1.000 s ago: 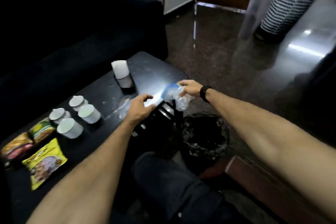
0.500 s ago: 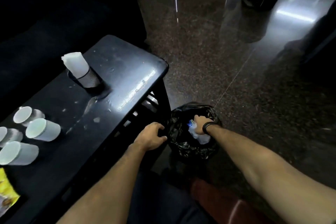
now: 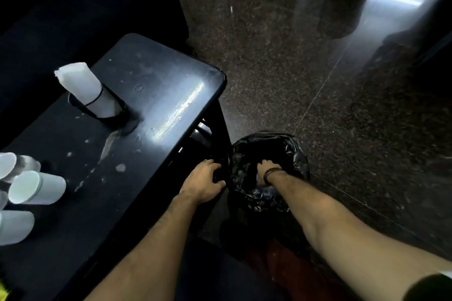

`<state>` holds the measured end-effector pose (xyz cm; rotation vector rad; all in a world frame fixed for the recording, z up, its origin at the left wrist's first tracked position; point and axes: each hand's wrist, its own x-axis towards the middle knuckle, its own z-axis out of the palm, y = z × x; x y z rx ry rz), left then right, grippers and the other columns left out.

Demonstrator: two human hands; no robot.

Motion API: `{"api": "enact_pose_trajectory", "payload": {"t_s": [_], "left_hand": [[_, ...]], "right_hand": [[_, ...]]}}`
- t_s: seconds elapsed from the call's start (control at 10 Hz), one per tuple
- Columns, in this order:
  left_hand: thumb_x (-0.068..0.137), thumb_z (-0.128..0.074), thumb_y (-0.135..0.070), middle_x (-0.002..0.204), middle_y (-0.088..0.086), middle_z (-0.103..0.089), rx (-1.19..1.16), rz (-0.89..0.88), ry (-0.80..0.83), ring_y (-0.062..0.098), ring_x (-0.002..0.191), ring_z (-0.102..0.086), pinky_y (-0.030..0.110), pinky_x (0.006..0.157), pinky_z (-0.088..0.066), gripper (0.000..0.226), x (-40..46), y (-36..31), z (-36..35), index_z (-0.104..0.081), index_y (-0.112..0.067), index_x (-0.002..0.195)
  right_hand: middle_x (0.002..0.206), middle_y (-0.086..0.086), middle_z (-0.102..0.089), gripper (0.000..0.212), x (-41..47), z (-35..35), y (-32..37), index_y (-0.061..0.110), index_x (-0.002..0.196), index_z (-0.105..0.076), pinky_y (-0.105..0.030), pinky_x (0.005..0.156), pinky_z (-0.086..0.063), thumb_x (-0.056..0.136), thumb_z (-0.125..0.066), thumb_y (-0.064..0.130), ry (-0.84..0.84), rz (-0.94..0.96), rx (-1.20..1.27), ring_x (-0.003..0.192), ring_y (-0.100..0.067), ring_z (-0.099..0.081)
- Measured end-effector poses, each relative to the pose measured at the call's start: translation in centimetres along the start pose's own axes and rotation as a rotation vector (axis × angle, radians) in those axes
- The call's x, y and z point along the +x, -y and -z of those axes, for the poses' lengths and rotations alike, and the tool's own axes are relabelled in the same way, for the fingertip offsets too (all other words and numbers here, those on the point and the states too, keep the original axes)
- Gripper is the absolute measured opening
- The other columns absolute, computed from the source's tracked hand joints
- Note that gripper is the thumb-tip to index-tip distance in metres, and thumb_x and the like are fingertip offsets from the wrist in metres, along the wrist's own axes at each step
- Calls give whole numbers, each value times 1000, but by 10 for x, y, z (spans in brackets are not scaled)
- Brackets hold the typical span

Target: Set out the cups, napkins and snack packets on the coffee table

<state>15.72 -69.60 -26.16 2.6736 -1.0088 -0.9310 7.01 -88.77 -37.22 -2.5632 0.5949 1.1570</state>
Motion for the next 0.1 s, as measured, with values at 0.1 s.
{"api": "enact_pose_trajectory", "payload": {"t_s": [0.1], "left_hand": [[90,-64,-38,159,7,-31,5,0,-17,20,150,-20,30,122,-16,66,-4,-6,6,-41,-17,148]], "right_hand": [[149,-18,-32,69,-11,19,-2,5,148,-28,-48,107,-39,89,-60,23,-259,75,-27,137,-36,-33]]}}
